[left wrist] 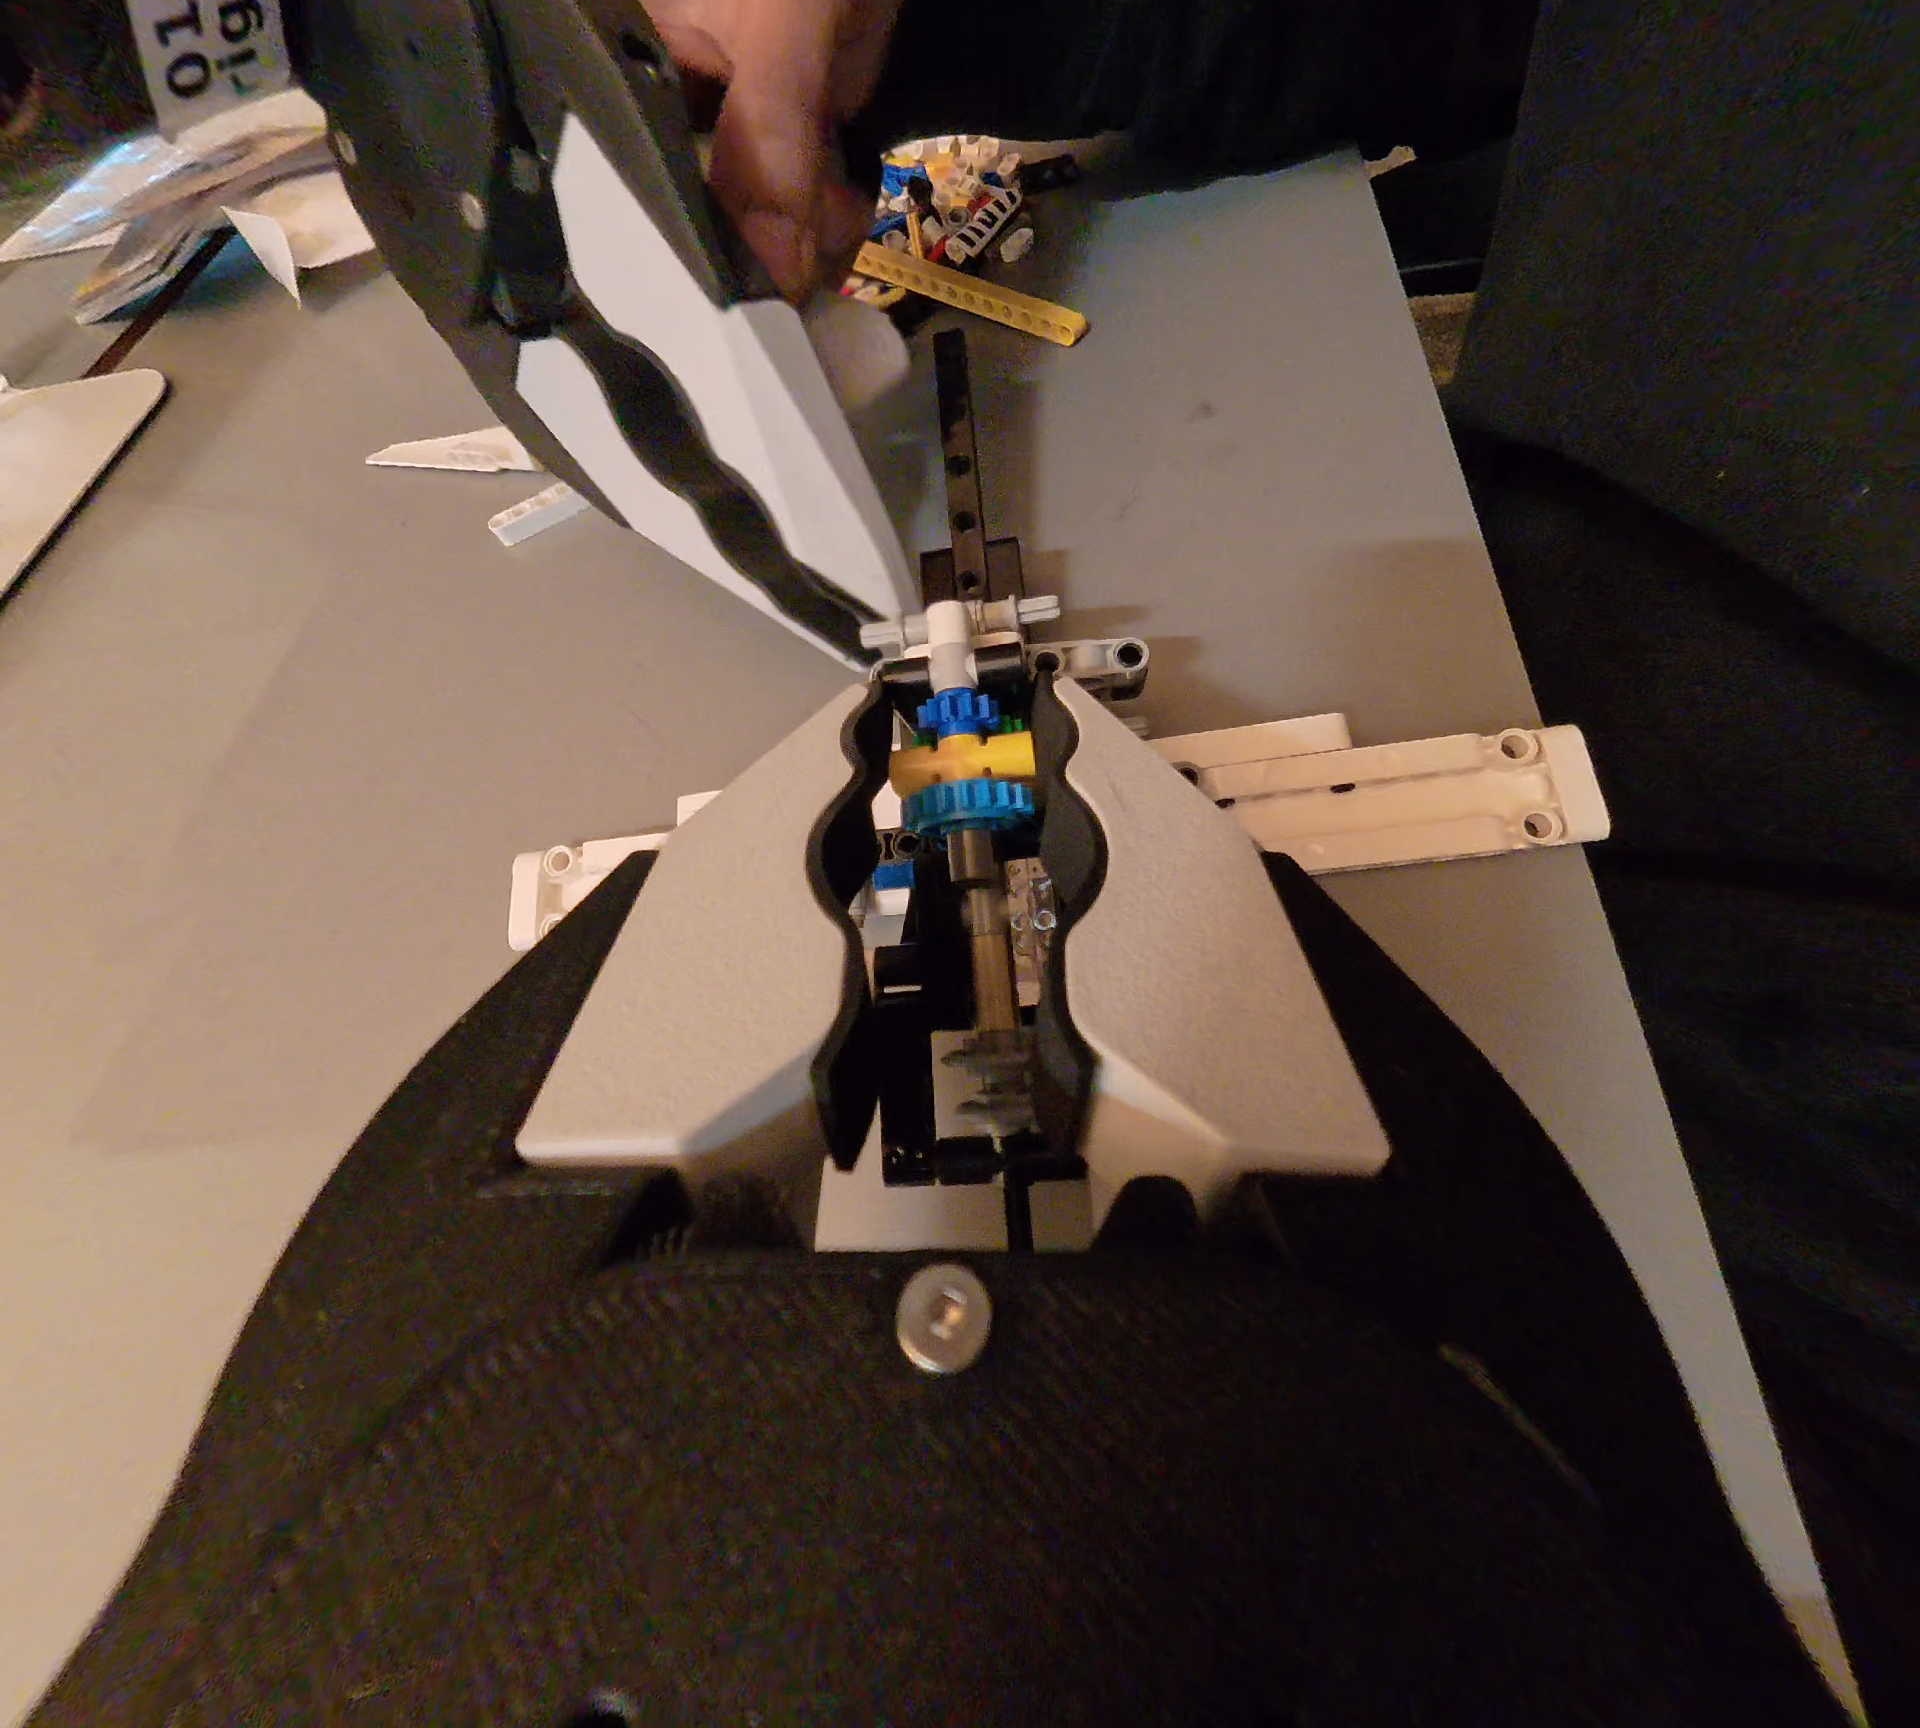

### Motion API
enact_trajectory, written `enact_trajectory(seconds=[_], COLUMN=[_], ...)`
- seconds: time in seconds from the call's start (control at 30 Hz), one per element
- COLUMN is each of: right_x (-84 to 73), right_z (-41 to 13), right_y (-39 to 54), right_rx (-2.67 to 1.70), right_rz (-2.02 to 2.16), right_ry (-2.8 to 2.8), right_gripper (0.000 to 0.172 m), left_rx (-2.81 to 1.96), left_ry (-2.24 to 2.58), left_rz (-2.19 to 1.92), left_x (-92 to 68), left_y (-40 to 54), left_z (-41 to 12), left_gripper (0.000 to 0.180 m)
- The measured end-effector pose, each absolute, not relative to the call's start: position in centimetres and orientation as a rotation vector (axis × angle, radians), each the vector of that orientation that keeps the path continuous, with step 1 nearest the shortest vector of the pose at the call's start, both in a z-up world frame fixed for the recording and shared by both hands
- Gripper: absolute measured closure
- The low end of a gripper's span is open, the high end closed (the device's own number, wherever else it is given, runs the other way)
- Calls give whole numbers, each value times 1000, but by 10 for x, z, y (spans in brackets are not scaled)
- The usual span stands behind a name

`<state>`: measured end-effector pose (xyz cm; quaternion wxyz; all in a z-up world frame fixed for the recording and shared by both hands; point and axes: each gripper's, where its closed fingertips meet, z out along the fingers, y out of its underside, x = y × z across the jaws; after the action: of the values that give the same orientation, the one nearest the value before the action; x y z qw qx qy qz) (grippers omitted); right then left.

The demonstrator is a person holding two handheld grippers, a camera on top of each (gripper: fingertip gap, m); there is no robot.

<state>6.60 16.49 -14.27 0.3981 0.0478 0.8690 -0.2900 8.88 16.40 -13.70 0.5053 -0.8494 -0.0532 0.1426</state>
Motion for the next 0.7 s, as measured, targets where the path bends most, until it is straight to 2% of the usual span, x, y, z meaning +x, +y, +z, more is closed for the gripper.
enact_trajectory(seconds=[0.07,0.3,0.37,0.7], right_x=[71,73,75,73], right_z=[-151,-154,-153,-155], right_y=[168,165,166,167], right_rx=[100,148,143,178], right_rz=[-676,-662,-655,-644], right_ry=[2242,2182,2175,2246], right_gripper=[157,157,164,166], left_rx=[-2050,-2051,-2051,-2052], left_ry=[-129,-129,-130,-135], left_rz=[343,341,338,335], left_x=[89,89,88,88], left_y=[164,164,165,165], left_z=[-137,-137,-137,-137], left_gripper=[155,155,155,155])
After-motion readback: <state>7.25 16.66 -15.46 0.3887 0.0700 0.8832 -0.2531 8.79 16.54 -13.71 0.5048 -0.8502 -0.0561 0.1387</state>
